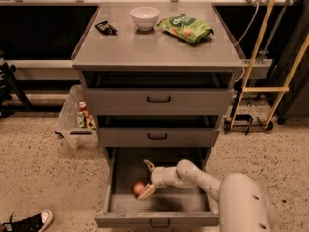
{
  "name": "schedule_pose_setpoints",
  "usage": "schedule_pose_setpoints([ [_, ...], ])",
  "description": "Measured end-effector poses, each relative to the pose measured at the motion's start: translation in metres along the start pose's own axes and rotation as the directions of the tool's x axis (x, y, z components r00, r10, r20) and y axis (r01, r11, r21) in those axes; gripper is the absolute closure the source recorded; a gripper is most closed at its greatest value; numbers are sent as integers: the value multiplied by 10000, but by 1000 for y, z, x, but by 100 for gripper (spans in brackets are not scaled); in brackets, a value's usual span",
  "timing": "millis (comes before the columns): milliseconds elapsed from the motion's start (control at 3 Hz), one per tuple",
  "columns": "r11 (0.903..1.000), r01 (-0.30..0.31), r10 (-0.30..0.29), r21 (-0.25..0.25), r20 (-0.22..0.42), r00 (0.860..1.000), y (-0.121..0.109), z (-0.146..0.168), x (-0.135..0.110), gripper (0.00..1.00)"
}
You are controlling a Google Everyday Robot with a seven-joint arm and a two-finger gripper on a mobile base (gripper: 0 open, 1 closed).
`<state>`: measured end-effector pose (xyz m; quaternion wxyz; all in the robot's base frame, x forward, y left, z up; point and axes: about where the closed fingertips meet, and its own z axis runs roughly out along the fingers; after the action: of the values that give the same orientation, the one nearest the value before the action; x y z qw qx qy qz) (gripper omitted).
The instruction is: Pick apple from bottom drawer and place on counter
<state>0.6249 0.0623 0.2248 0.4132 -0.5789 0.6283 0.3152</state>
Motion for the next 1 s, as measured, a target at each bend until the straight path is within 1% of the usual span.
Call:
schedule_pose_setpoints([
  [333,9984,401,-391,389,-280,9988,-3,11,31,0],
  [667,9962,716,-692,486,-501,9963,-4,25,51,0],
  [1000,9973,670,-651,309,-578,9962,-2,39,67,0],
])
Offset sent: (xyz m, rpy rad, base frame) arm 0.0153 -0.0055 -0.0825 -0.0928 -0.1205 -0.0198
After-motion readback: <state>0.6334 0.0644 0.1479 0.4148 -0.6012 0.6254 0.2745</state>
